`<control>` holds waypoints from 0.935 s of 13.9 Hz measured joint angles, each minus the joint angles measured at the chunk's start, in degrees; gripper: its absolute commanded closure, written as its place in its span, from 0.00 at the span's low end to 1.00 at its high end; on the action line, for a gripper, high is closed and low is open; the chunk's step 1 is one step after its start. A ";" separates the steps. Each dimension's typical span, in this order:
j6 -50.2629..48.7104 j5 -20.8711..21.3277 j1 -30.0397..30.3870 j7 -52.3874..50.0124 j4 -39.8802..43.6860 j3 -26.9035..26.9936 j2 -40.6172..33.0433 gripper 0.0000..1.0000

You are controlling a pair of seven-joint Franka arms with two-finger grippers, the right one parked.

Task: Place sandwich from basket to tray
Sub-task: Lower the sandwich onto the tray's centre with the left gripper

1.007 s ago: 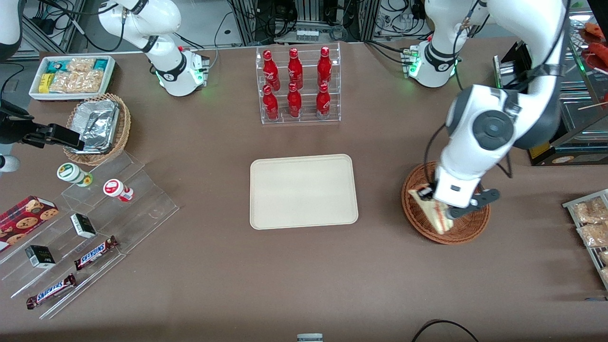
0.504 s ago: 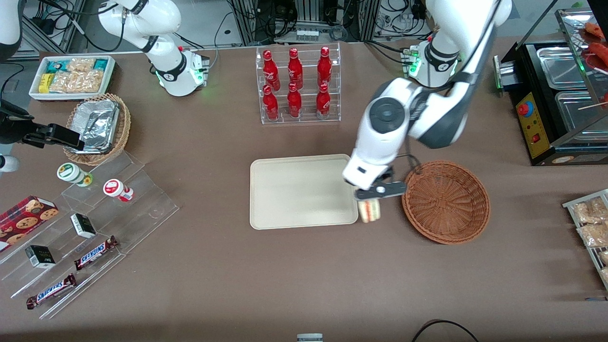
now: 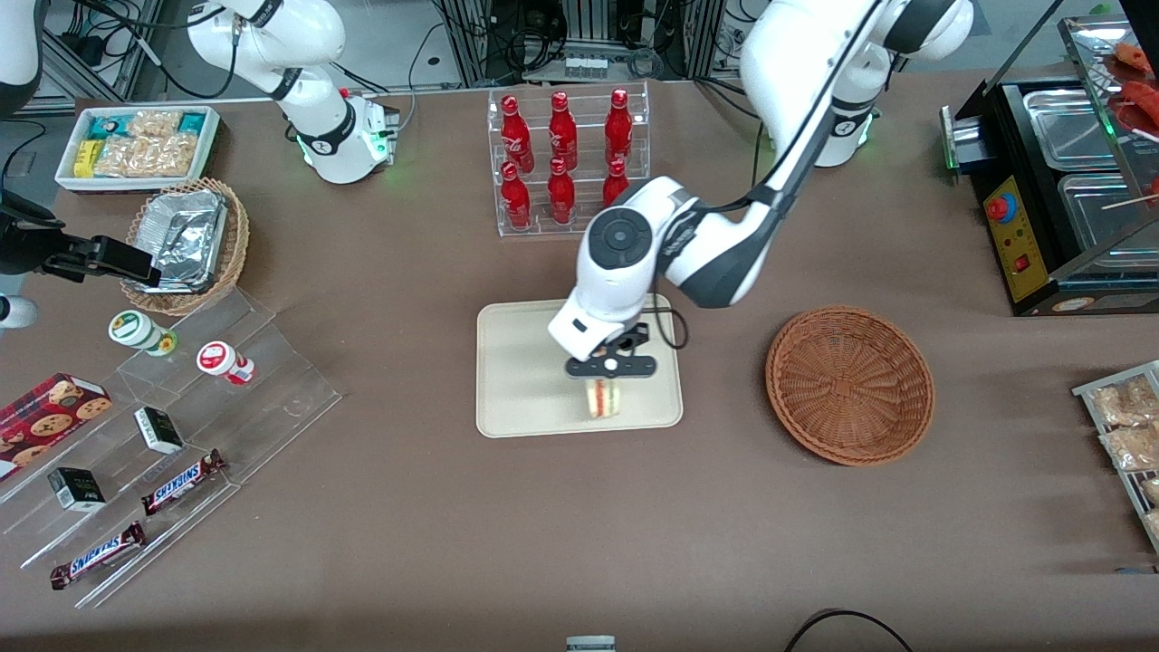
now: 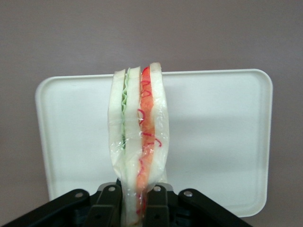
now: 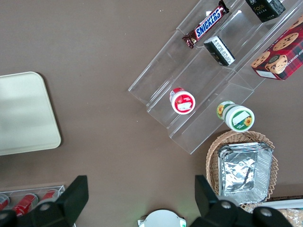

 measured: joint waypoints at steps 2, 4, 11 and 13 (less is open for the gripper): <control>1.10 0.00 -2.07 0.00 0.11 -0.01 2.35 1.00; 1.14 0.01 -3.42 0.00 0.11 0.00 3.85 1.00; 0.70 0.01 -4.36 -3.29 -1.26 0.09 5.35 1.00; 0.70 0.01 -4.36 -3.71 -1.81 0.09 5.37 1.00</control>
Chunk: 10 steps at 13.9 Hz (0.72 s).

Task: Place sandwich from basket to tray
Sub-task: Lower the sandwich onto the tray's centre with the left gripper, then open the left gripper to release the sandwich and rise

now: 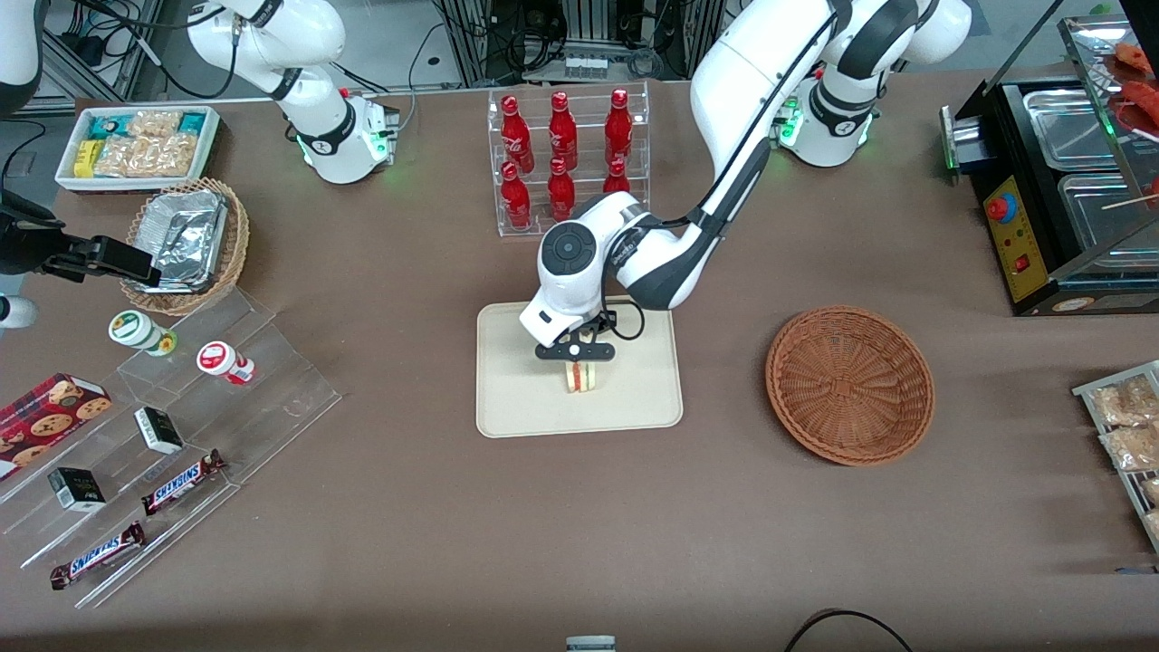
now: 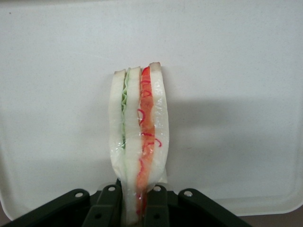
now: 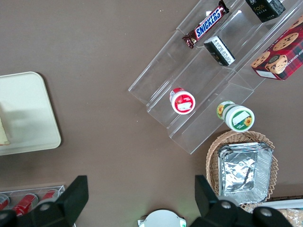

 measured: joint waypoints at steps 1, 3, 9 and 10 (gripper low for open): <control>0.00 0.00 -0.02 0.00 -0.09 0.00 0.02 0.79; -0.01 0.00 -0.29 0.00 -0.14 -0.01 0.05 0.25; -0.92 0.00 -0.65 -0.21 0.15 0.09 -0.03 0.01; -1.38 0.00 -0.61 -0.27 0.45 0.19 -0.35 0.01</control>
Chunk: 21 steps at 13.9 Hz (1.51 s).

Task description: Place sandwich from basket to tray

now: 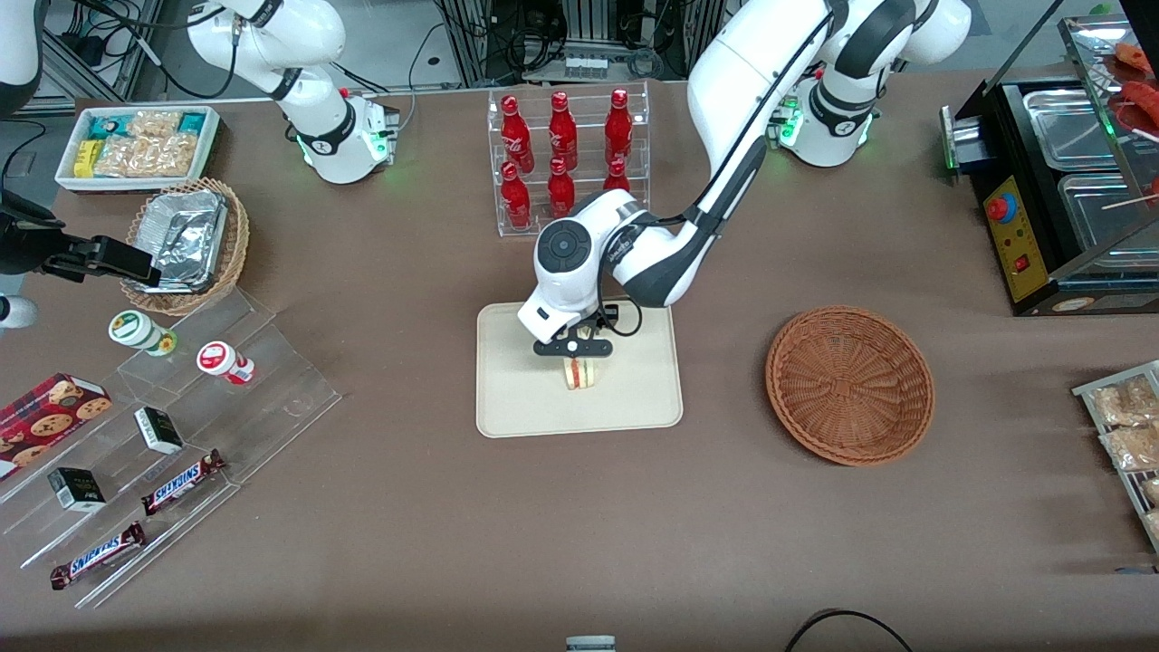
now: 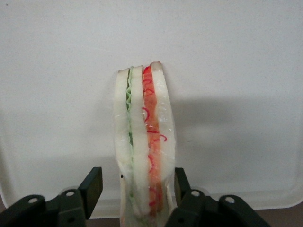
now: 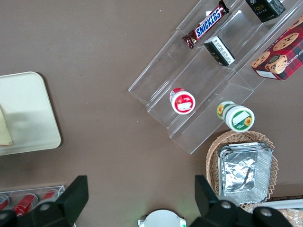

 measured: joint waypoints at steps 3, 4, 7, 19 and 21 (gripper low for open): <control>-2.35 0.00 0.28 -0.28 1.30 0.47 -3.37 0.01; -3.48 -0.01 0.28 -0.74 1.57 0.89 -5.22 0.01; -7.40 -0.01 0.32 -3.34 1.93 4.02 -12.09 0.01; -29.61 -5.61 0.90 21.72 1.35 31.10 -29.78 0.01; -30.76 -5.72 0.98 24.76 1.17 34.51 -30.29 0.01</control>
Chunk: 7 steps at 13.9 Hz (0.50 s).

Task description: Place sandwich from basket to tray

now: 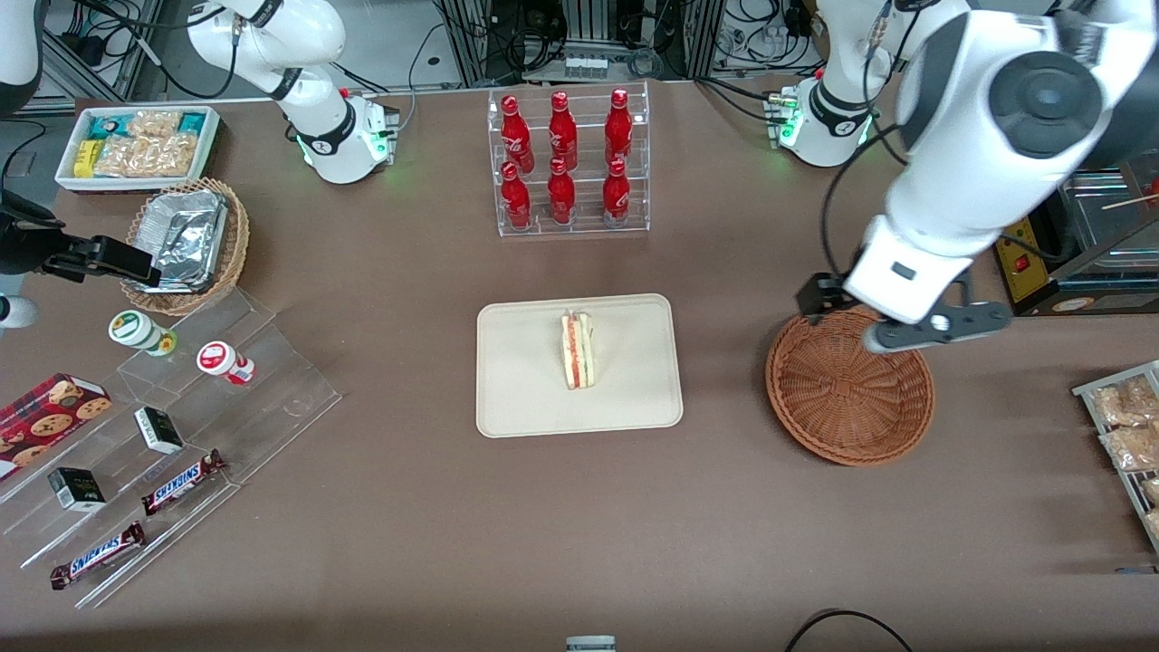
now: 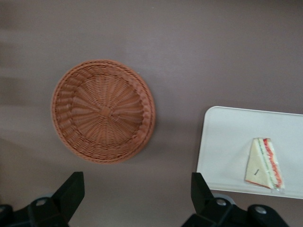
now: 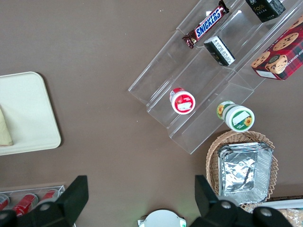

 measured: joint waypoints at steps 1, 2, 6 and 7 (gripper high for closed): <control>-0.06 -0.02 -0.01 1.11 -0.01 1.33 -0.09 0.01; -0.07 -0.02 -0.03 2.14 -0.01 2.61 -0.21 0.01; -1.51 -0.03 -0.02 6.84 -0.01 6.94 -1.59 0.01; -2.21 -0.03 -0.01 8.16 -0.01 7.76 -2.01 0.01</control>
